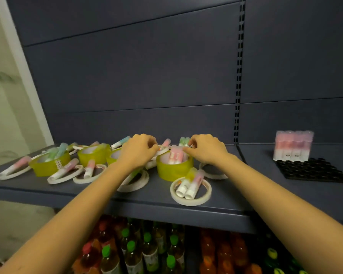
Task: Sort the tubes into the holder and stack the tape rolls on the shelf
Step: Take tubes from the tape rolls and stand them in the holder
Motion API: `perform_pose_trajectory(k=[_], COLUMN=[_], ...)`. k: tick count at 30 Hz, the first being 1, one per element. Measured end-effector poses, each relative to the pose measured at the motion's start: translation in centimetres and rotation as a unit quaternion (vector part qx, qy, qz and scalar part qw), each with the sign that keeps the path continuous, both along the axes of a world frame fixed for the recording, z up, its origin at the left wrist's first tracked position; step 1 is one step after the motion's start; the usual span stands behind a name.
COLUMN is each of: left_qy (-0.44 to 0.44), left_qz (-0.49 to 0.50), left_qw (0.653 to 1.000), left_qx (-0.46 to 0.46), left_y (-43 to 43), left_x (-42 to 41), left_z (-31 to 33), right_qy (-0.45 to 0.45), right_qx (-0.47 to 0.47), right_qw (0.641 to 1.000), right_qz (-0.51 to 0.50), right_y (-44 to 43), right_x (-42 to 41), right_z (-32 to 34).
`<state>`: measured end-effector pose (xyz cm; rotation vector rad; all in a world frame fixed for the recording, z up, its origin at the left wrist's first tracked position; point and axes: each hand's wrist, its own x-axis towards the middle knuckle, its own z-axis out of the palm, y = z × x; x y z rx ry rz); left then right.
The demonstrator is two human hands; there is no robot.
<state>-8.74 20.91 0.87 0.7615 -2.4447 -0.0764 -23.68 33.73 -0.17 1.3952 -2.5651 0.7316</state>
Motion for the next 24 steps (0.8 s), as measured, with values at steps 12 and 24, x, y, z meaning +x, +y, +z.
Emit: perform_pose_trajectory(k=[12,24], left_qy=[0.005,-0.075], left_qz=[-0.117,-0.118], left_qw=[0.993,0.99], left_qx=[0.033,0.012], left_y=[-3.8,-1.8], left_x=[-0.7,-5.0], left_z=[-1.4,-0.9], right_qy=[-0.076,-0.123], right_qx=[0.03,-0.311], right_qw=[0.995,0.942], right_qz=[-0.053,-0.04], right_y=[-3.7,0.6], right_x=[1.8,1.5], right_z=[-0.4,2.1])
